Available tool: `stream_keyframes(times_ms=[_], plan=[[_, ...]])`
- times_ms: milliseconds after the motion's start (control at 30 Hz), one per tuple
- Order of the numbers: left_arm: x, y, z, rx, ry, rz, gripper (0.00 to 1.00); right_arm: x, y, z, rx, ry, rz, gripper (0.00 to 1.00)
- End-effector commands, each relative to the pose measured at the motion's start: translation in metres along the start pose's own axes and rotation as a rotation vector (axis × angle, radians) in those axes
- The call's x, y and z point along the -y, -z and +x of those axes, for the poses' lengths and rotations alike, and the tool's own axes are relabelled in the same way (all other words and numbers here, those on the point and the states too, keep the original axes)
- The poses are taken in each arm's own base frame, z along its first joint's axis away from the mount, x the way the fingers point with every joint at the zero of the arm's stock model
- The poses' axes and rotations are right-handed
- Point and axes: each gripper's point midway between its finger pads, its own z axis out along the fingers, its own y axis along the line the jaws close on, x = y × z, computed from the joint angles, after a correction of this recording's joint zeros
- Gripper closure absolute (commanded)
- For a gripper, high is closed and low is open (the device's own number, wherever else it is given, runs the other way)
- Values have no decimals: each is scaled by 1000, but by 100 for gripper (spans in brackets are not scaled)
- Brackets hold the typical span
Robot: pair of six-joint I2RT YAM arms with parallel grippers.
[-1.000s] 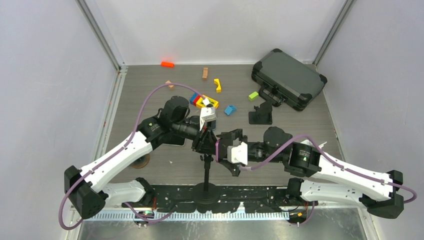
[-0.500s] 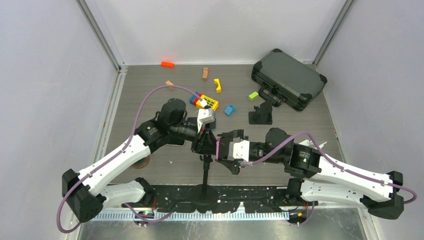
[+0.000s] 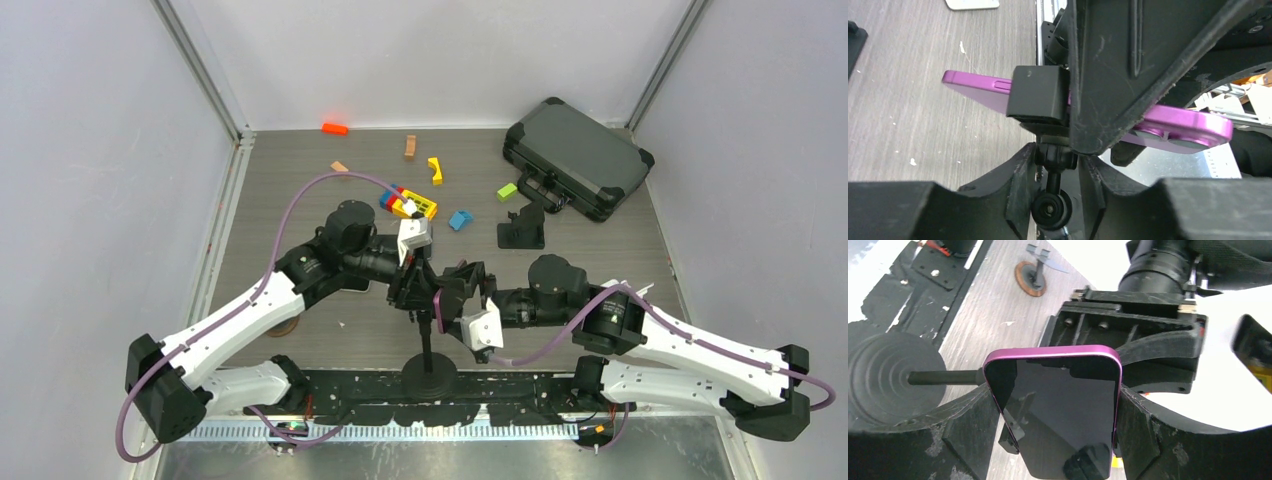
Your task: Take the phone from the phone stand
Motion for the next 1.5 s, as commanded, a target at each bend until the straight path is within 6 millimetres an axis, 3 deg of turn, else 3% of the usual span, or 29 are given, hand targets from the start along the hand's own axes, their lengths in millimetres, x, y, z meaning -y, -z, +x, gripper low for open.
stream_keyframes(times_ms=[0,133,300,567,900,1133,1467], plan=[[13,0,-24,89,-50,59,56,16,6,-32,108,118,17,100],[14,0,-21,92,-44,63,44,18,8,-35,116,125,28,100],[13,-3,-15,79,-22,80,40,19,11,-35,115,127,40,100],[-1,-4,9,47,10,14,38,15,17,-32,110,118,48,100],[-6,-5,22,-17,11,6,38,14,26,-38,124,118,42,100],[-3,-10,16,-14,-1,69,38,17,30,-47,149,124,47,100],[-8,-23,13,9,10,134,42,12,30,-44,143,116,34,100]])
